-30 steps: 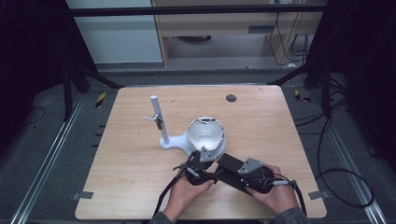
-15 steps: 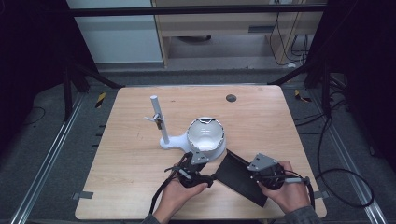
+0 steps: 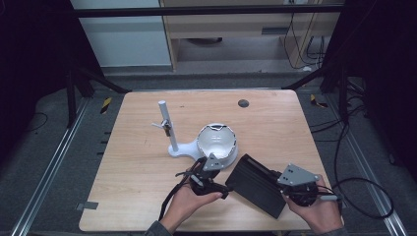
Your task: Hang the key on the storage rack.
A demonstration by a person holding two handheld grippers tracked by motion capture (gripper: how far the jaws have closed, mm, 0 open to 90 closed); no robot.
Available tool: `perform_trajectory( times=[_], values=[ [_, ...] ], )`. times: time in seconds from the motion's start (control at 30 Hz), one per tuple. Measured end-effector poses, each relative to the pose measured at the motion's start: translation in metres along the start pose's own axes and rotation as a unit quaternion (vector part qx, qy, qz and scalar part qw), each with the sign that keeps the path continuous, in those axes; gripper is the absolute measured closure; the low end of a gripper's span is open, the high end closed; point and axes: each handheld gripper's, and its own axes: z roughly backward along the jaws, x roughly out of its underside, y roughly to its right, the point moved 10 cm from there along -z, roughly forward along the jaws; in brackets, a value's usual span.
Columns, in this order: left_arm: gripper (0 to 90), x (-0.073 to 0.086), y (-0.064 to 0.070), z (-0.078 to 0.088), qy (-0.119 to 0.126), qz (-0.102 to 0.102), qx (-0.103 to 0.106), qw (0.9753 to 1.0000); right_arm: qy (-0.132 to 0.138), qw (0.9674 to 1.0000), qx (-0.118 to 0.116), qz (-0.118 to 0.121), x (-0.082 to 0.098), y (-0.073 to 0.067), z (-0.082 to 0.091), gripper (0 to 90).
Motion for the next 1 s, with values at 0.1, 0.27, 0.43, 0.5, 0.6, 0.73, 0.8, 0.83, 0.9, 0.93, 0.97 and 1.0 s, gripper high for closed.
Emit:
perform_trajectory(
  times=[0.1, 0.27, 0.43, 0.5, 0.6, 0.73, 0.8, 0.83, 0.9, 0.93, 0.97, 1.0],
  values=[
    [21.4, -0.003, 0.001, -0.001, 0.002, 0.0, 0.004, 1.0, 0.008, 1.0, 0.001, -0.001, -0.002, 0.001, 0.004, 84.4],
    [21.4, -0.013, 0.002, -0.002, 0.011, -0.001, 0.012, 0.9999, 0.035, 0.9994, -0.002, -0.002, -0.012, 0.002, 0.017, 84.4],
    [21.2, -0.024, 0.0, -0.001, 0.019, -0.003, 0.013, 0.9997, 0.054, 0.9985, -0.005, 0.002, -0.024, 0.001, 0.028, 84.4],
    [21.1, -0.028, -0.001, 0.0, 0.019, -0.003, 0.019, 0.9996, 0.06, 0.9982, -0.004, 0.003, -0.028, 0.002, 0.032, 84.4],
    [20.7, -0.035, -0.003, 0.002, 0.024, -0.001, 0.022, 0.9995, 0.069, 0.9976, -0.005, 0.003, -0.034, 0.003, 0.037, 84.4],
    [20.0, -0.044, -0.005, 0.005, 0.03, -0.002, 0.028, 0.9991, 0.083, 0.9965, -0.007, 0.001, -0.04, 0.005, 0.043, 84.4],
    [19.6, -0.046, -0.006, 0.005, 0.032, 0.003, 0.042, 0.9986, 0.091, 0.9958, -0.011, 0.001, -0.044, 0.005, 0.046, 84.4],
    [19.6, -0.046, -0.006, 0.005, 0.032, 0.003, 0.042, 0.9986, 0.091, 0.9958, -0.011, 0.001, -0.044, 0.005, 0.046, 84.4],
    [19.5, -0.048, -0.007, 0.005, 0.035, 0.008, 0.052, 0.998, 0.095, 0.9954, -0.012, 0.003, -0.046, 0.004, 0.047, 84.4],
    [19.6, -0.049, -0.007, 0.005, 0.035, 0.008, 0.055, 0.9978, 0.096, 0.9953, -0.012, 0.004, -0.047, 0.004, 0.048, 84.4],
    [19.5, -0.049, -0.007, 0.005, 0.033, 0.005, 0.059, 0.9977, 0.097, 0.9952, -0.013, 0.005, -0.048, 0.003, 0.048, 84.4],
    [19.5, -0.05, -0.006, 0.005, 0.033, 0.006, 0.067, 0.9972, 0.099, 0.9949, -0.015, 0.007, -0.05, 0.003, 0.048, 84.4]
  ],
)
